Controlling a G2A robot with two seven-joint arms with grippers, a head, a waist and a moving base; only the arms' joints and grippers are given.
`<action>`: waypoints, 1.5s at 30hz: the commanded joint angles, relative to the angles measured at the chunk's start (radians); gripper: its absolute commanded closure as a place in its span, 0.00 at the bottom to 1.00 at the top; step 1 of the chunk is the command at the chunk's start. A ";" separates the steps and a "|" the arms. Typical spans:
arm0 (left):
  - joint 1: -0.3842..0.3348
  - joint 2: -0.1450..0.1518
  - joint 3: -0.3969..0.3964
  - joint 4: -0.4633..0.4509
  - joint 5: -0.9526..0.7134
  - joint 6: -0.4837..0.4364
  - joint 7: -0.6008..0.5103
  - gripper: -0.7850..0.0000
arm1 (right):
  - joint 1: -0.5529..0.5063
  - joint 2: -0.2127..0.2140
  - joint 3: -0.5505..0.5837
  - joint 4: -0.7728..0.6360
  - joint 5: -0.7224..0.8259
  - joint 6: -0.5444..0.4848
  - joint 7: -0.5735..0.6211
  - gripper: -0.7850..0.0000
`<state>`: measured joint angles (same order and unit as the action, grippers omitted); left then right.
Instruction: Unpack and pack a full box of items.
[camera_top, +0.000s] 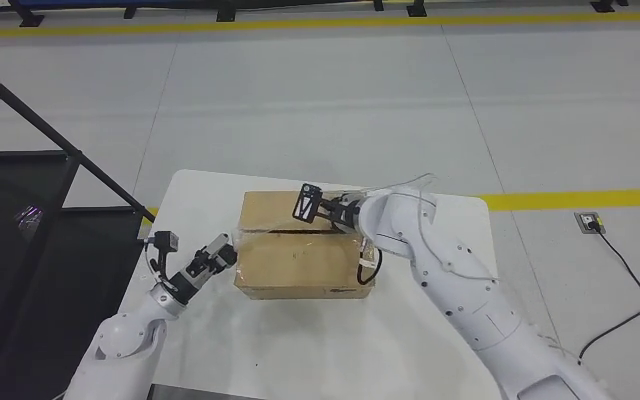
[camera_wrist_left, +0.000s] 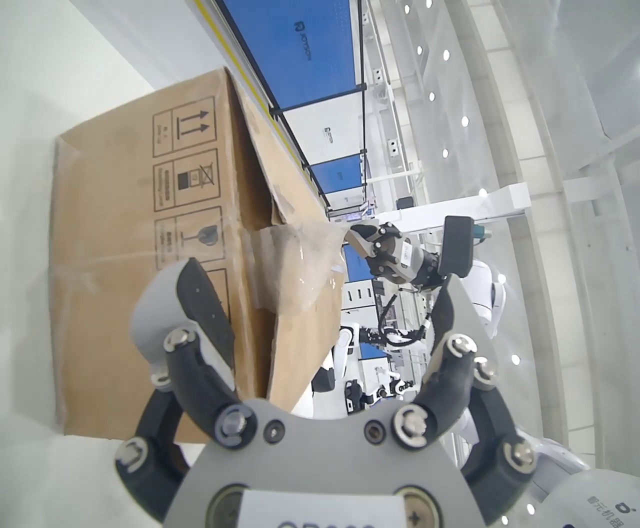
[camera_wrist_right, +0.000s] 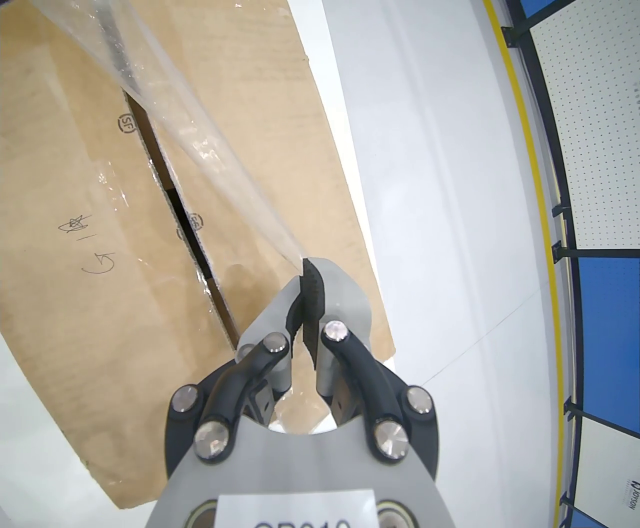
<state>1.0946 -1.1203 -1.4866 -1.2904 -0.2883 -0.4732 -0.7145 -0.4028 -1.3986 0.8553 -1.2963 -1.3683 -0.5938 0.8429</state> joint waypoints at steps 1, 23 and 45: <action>0.006 0.003 -0.006 -0.007 -0.001 0.002 -0.011 0.00 | -0.034 0.011 0.026 -0.050 -0.005 -0.009 0.024 1.00; 0.075 0.018 -0.080 -0.197 -0.154 -0.001 -0.076 0.00 | -0.184 0.031 0.070 -0.226 -0.025 0.105 0.176 1.00; -0.108 -0.005 0.083 -0.012 -0.107 0.041 -0.044 0.00 | -0.194 0.028 0.069 -0.217 -0.042 0.090 0.170 0.67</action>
<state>0.9894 -1.1250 -1.4070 -1.3068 -0.3960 -0.4301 -0.7588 -0.5954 -1.3711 0.9224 -1.5120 -1.4087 -0.5018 1.0139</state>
